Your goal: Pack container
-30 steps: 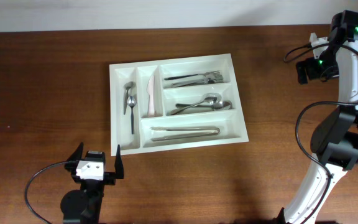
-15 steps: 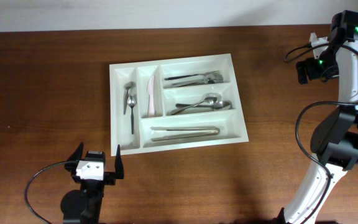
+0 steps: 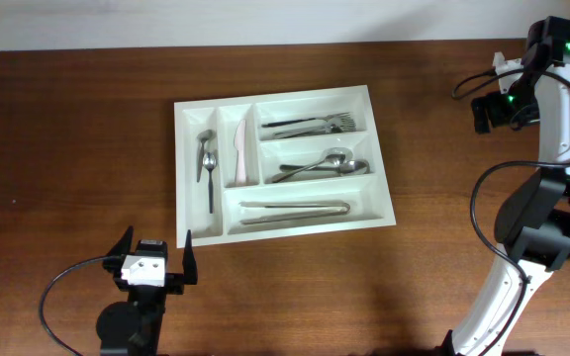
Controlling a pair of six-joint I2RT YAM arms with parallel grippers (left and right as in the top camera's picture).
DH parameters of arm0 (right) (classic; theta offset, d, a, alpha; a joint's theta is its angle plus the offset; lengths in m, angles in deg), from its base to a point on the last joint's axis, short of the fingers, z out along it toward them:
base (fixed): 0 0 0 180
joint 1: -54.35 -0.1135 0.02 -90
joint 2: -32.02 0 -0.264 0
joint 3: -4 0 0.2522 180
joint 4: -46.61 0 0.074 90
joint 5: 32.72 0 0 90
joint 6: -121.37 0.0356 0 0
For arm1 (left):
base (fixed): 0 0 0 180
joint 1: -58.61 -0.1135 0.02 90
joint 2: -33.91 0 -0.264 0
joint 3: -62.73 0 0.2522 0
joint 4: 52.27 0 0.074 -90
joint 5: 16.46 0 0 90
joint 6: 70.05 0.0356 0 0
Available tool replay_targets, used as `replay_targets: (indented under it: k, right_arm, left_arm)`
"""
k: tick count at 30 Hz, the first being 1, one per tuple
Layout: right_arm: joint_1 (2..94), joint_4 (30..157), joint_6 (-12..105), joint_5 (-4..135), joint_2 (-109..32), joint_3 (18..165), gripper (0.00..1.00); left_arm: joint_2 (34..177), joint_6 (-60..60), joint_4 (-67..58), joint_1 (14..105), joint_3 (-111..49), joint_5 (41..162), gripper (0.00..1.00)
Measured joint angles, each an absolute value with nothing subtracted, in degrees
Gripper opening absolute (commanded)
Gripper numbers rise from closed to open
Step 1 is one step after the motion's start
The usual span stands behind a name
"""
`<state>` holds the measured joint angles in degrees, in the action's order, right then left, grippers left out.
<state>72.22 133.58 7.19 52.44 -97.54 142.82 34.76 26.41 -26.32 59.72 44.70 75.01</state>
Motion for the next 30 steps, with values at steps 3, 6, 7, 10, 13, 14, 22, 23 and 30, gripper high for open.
replay_targets:
  k: [3, 6, 7, 10, 13, 14, 22, 23, 30]
  right_arm:
    - [72.2, 133.6, 7.2, 52.4, -97.5, 142.8, 0.99]
    - [72.2, 133.6, 7.2, 52.4, -97.5, 142.8, 0.99]
    - [72.2, 133.6, 7.2, 52.4, -97.5, 142.8, 0.99]
    - [72.2, 133.6, 7.2, 52.4, -97.5, 142.8, 0.99]
    - [72.2, 133.6, 7.2, 52.4, -97.3, 142.8, 0.99]
    - [72.2, 133.5, 7.1, 52.4, -97.0, 142.8, 0.99]
    - [72.2, 126.2, 7.4, 56.8, -85.8, 141.4, 0.99]
    - [72.1, 125.1, 7.4, 57.7, -83.2, 140.7, 0.99]
    - [69.3, 106.4, 7.4, 61.6, -57.6, 125.5, 0.99]
  left_arm:
    - [34.8, 26.4, -26.3, 59.7, 44.7, 75.0, 0.99]
    - [34.8, 26.4, -26.3, 59.7, 44.7, 75.0, 0.99]
    - [34.8, 26.4, -26.3, 59.7, 44.7, 75.0, 0.99]
    - [34.8, 26.4, -26.3, 59.7, 44.7, 75.0, 0.99]
    - [34.8, 26.4, -26.3, 59.7, 44.7, 75.0, 0.99]
    - [34.8, 26.4, -26.3, 59.7, 44.7, 75.0, 0.99]
    - [34.8, 26.4, -26.3, 59.7, 44.7, 75.0, 0.99]
    - [34.8, 26.4, -26.3, 59.7, 44.7, 75.0, 0.99]
    - [34.8, 26.4, -26.3, 59.7, 44.7, 75.0, 0.99]
